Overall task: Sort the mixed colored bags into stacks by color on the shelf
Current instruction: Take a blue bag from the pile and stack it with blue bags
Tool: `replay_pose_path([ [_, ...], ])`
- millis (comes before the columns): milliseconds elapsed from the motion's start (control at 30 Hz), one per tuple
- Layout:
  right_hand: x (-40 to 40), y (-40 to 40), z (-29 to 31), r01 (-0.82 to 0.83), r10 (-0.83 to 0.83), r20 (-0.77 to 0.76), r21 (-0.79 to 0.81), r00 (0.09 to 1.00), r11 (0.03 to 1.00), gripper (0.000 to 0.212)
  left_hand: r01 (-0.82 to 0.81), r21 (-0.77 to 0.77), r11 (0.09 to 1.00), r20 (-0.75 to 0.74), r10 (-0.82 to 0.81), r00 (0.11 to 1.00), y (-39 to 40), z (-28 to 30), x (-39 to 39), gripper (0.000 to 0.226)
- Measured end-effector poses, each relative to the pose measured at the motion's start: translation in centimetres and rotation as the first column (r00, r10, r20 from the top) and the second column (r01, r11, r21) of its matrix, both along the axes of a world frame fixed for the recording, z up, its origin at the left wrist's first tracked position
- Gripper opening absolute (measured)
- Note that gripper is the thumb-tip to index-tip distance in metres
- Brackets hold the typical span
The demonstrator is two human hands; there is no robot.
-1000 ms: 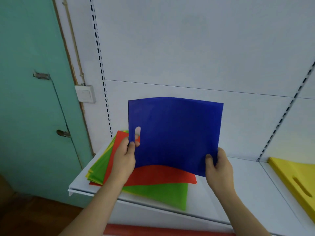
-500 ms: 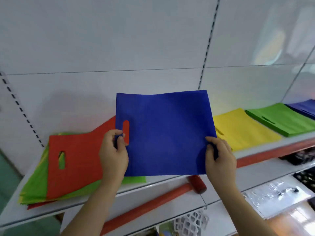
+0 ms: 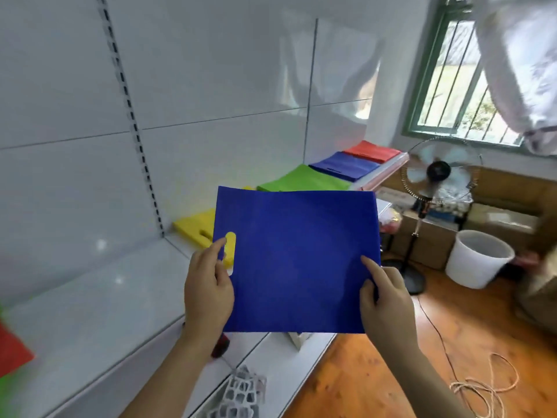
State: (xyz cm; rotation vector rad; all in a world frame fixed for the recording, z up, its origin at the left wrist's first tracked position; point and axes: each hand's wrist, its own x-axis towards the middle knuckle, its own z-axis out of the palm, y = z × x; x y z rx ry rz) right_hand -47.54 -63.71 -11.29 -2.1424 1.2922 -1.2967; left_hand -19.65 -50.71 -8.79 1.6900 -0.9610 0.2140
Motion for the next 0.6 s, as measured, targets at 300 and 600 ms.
replay_pose_path([
  [300,-12.2,-13.8,-0.2,0.148,-0.148,-0.082,0.000,0.986,0.989,0.047,0.178,0.059,0.982,0.050,-0.181,0.982,-18.0,-0.5,-10.4,0.047],
  [600,-15.1,-27.7,-2.3,0.254,-0.251,-0.123,0.015,0.960,0.967,0.044,0.260,0.106,0.960,0.054,-0.266,0.962,-33.7,-1.9,-13.0,0.045],
])
